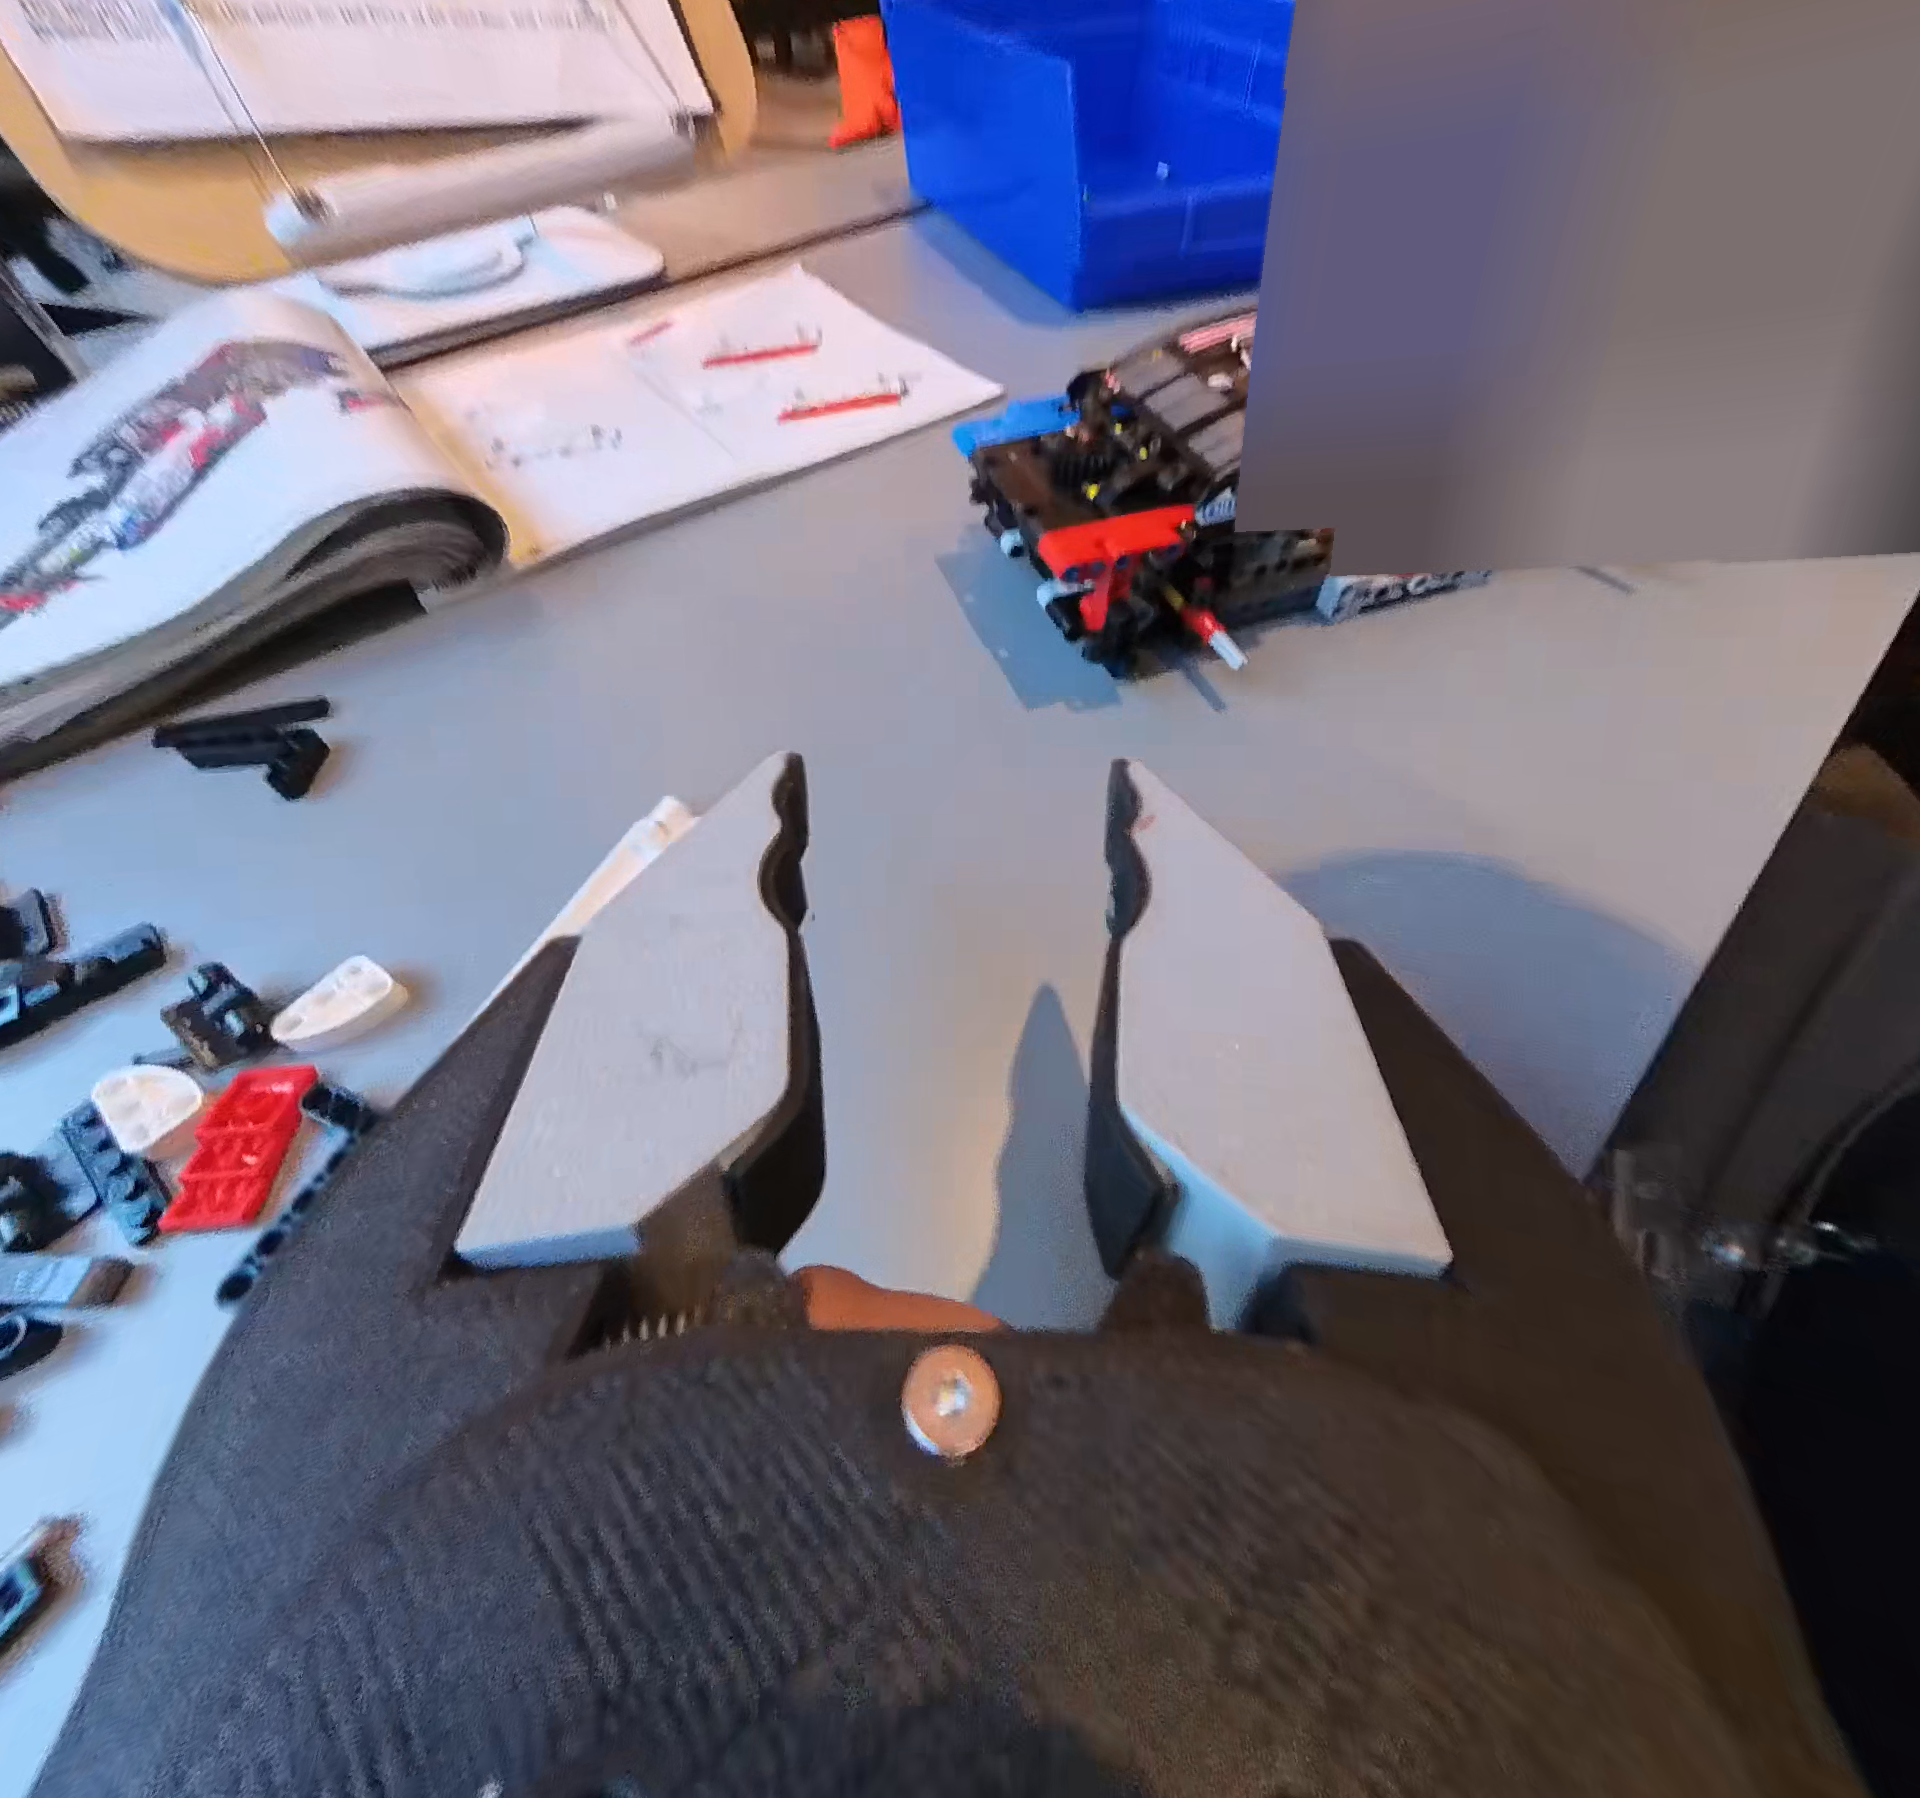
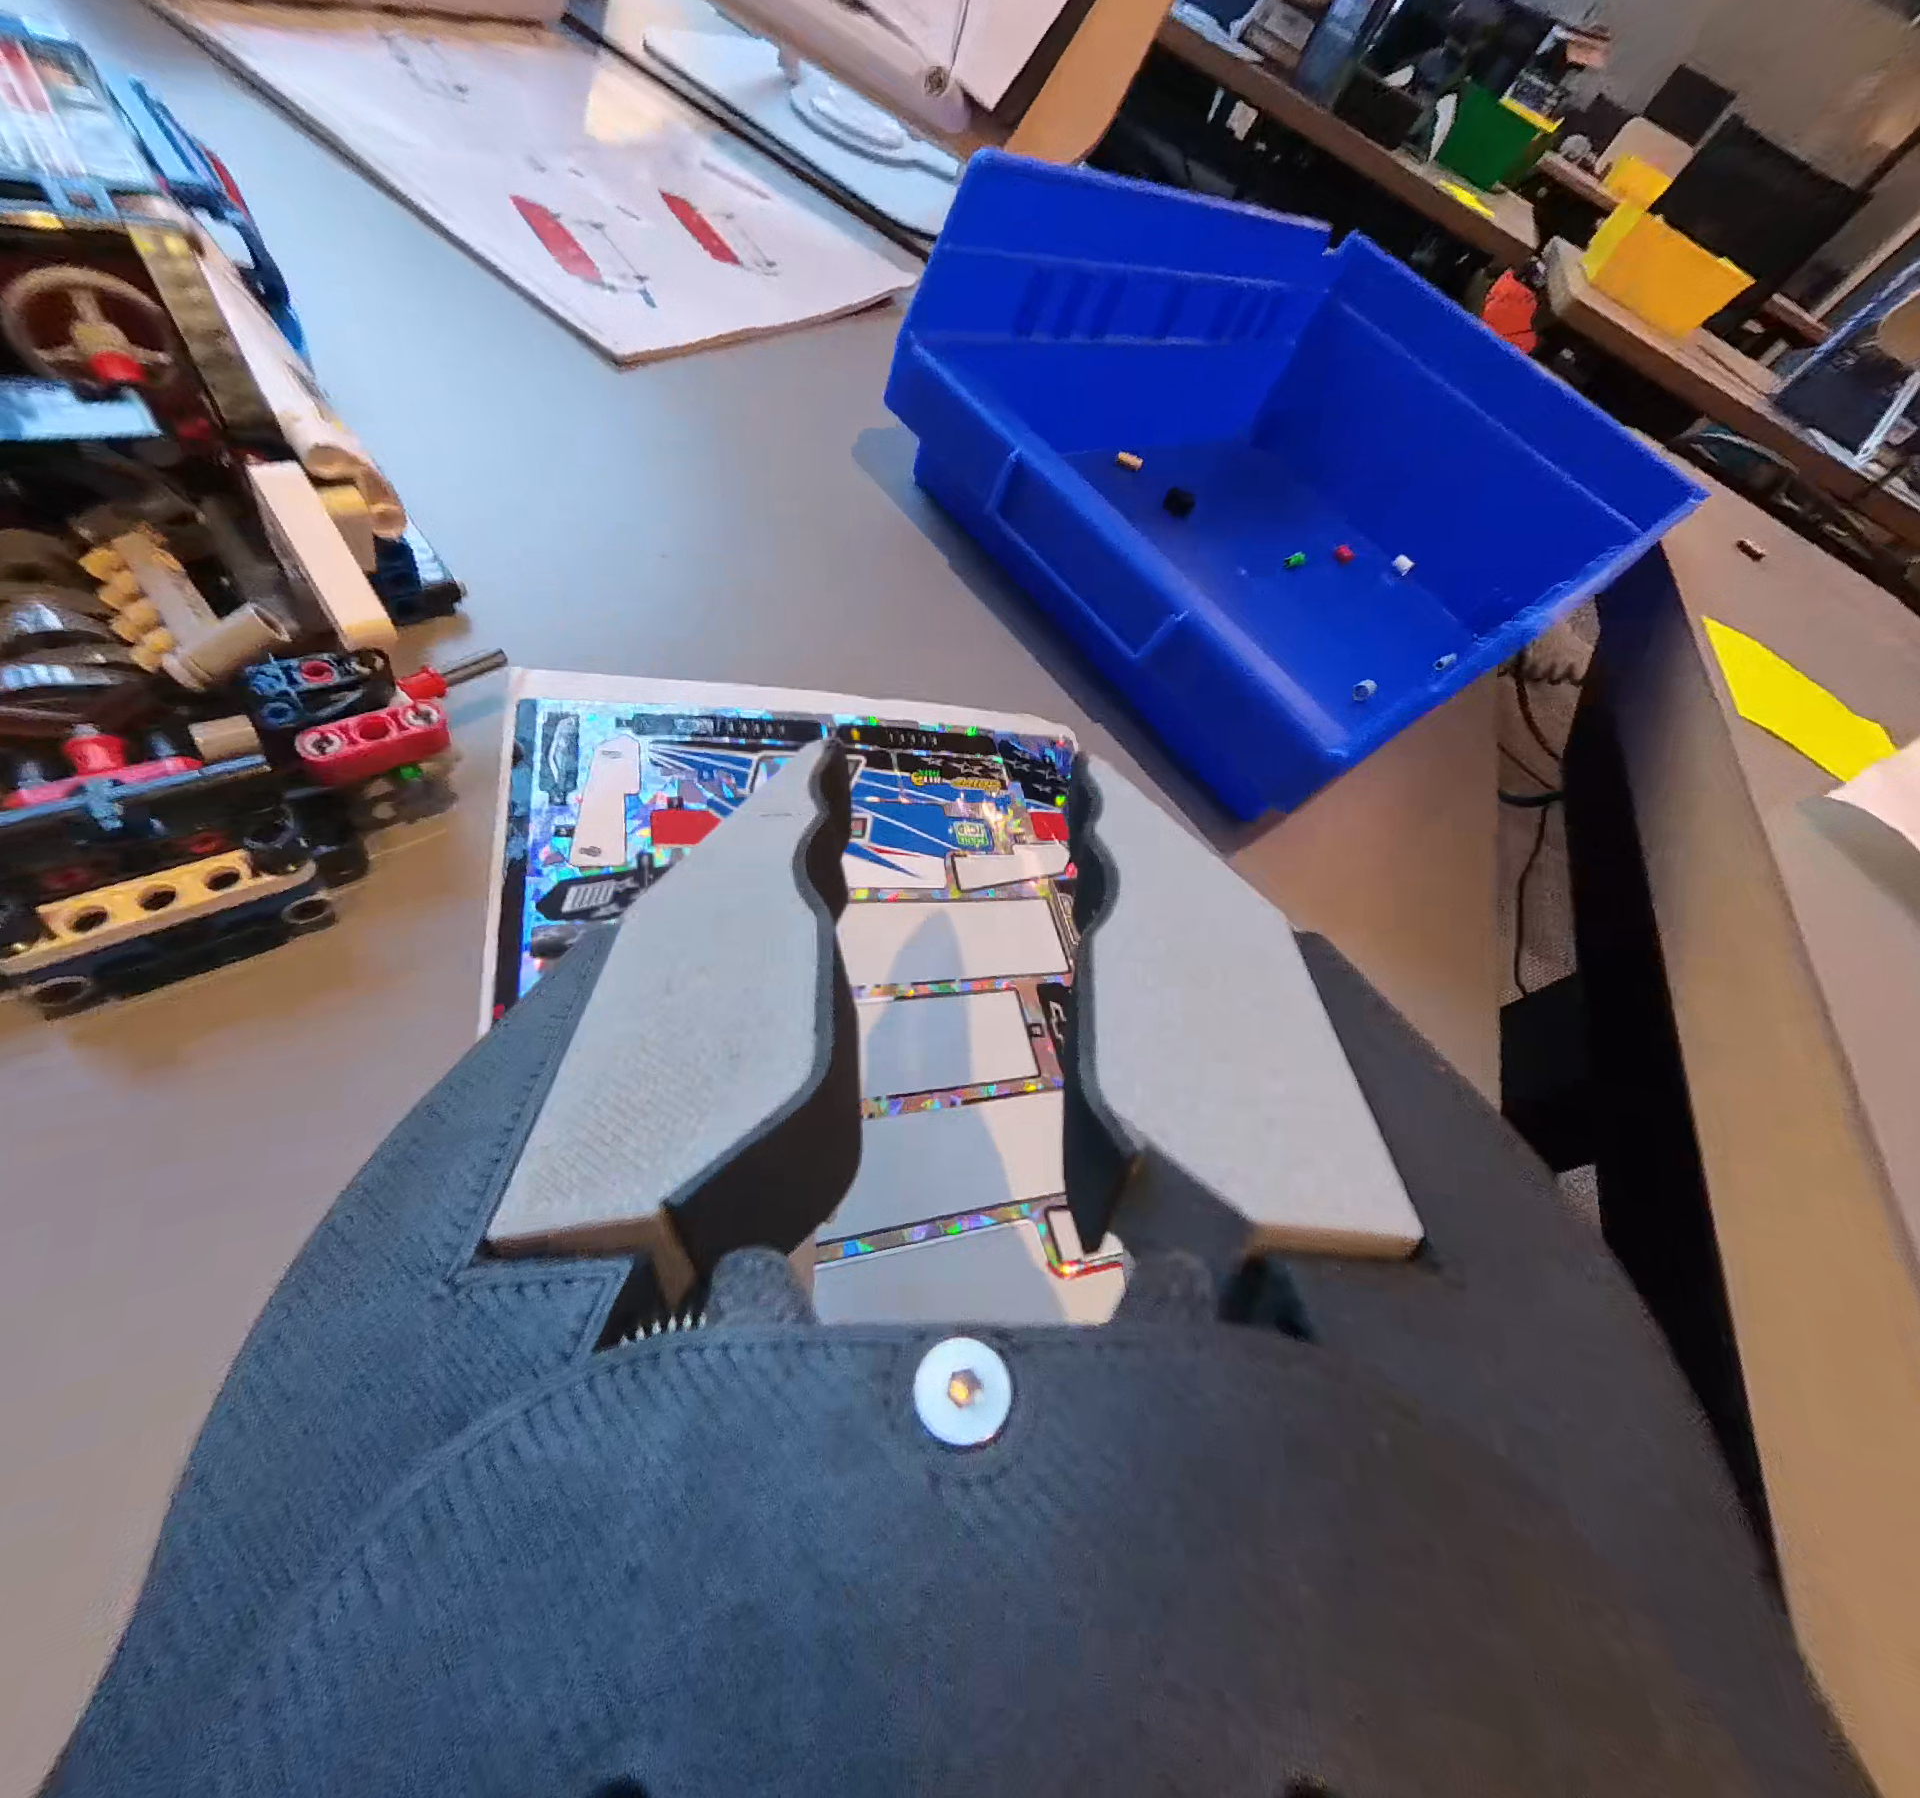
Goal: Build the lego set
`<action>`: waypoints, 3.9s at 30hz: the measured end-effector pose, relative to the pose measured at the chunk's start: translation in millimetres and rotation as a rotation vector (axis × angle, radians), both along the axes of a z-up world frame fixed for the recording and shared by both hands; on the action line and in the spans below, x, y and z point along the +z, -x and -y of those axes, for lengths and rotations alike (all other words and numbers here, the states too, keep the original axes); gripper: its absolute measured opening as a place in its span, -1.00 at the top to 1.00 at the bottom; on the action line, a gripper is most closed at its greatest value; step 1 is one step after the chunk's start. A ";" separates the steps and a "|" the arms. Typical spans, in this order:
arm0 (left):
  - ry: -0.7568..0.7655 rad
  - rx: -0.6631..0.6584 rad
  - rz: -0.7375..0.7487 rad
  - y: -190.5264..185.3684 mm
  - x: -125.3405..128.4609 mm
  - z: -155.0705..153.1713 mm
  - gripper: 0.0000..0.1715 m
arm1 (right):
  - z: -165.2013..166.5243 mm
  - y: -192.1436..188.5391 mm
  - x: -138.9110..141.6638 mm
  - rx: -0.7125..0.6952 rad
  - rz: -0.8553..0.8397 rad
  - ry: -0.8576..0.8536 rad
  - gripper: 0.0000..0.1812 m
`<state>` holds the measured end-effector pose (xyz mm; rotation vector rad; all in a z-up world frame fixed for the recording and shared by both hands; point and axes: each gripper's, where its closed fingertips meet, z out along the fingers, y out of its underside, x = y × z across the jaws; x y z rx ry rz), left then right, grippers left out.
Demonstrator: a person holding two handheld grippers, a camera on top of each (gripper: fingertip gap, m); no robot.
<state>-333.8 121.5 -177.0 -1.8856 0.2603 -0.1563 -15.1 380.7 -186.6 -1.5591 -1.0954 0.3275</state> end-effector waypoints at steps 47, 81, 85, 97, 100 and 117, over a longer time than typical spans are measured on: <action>0.463 0.105 -0.180 61.7 -63.3 -0.2 0.61 | -19.9 -14.3 25.3 -0.058 -0.096 -0.103 0.67; 0.431 0.196 -0.459 49.4 -56.6 17.6 0.70 | -3.9 -16.6 45.6 0.000 -0.214 -0.123 0.70; 0.437 0.223 -0.330 44.7 -60.5 24.3 0.70 | -2.7 -14.8 44.4 0.010 -0.207 -0.122 0.70; 0.299 0.242 -0.159 45.8 -39.2 38.8 0.27 | -1.1 -12.1 39.6 0.032 -0.197 -0.092 0.72; 0.307 0.265 -0.152 53.5 -44.3 42.2 0.26 | -1.3 -11.8 38.6 0.031 -0.190 -0.096 0.72; 0.275 0.264 -0.126 55.3 -46.8 45.1 0.35 | -2.4 -9.8 33.8 0.029 -0.166 -0.084 0.74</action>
